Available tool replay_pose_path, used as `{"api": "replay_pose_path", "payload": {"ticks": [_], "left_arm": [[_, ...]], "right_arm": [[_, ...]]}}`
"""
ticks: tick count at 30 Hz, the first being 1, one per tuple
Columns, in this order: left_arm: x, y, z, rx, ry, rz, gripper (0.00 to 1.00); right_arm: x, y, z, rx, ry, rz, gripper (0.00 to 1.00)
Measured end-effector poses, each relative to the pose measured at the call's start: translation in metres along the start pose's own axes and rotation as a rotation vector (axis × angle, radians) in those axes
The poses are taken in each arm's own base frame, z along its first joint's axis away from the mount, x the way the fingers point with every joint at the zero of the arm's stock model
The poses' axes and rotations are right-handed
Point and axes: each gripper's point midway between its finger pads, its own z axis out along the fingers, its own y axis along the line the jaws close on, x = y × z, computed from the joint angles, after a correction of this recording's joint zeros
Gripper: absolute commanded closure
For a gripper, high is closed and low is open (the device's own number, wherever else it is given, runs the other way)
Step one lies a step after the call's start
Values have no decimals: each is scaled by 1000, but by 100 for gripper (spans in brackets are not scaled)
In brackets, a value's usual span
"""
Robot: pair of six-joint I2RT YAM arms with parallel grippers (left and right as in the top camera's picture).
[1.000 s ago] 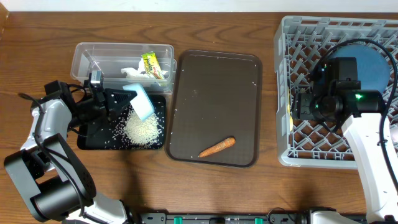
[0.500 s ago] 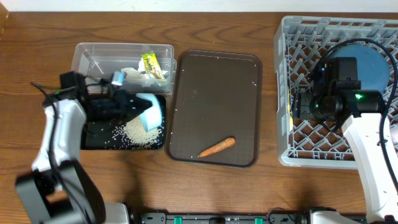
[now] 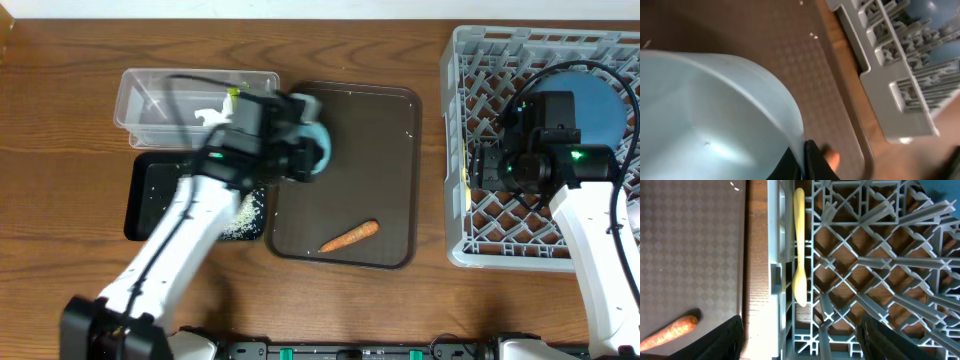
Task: Sort waste into correct bins and load items into the dishwasher rack
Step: 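Carry the emptied white bowl back onto the brown tray with the left gripper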
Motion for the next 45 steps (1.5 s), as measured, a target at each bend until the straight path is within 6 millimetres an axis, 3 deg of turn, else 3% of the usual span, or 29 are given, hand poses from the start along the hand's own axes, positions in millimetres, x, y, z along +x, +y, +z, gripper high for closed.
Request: {"api": "replay_pose_path", "payload": {"ticks": [7,13,19,26,30,37,45], "left_arm": [[0,-32,66,-24,-28,135,94],[27,-28,111,-39,46,153,90],[29,-25,117,-51,47,158,76],[30,-23,117,-55,52,150,63],[33,-13,103,-81,81,122,59],[20,18,29,-168,75,15,58],[38,69,-38,-290,121,-169,58]], "right_arm": [[0,0,0,0,0,1,28],[0,0,0,0,0,1,27],[1,0,0,0,3,2,25],[-19,6,-1,-34,-74,40,23],[-34,22,-4,-123,-131,38,24],[-45,57,1,-232,-162,-14,25],[-42,120,50,-313,-103,-143,35]]}}
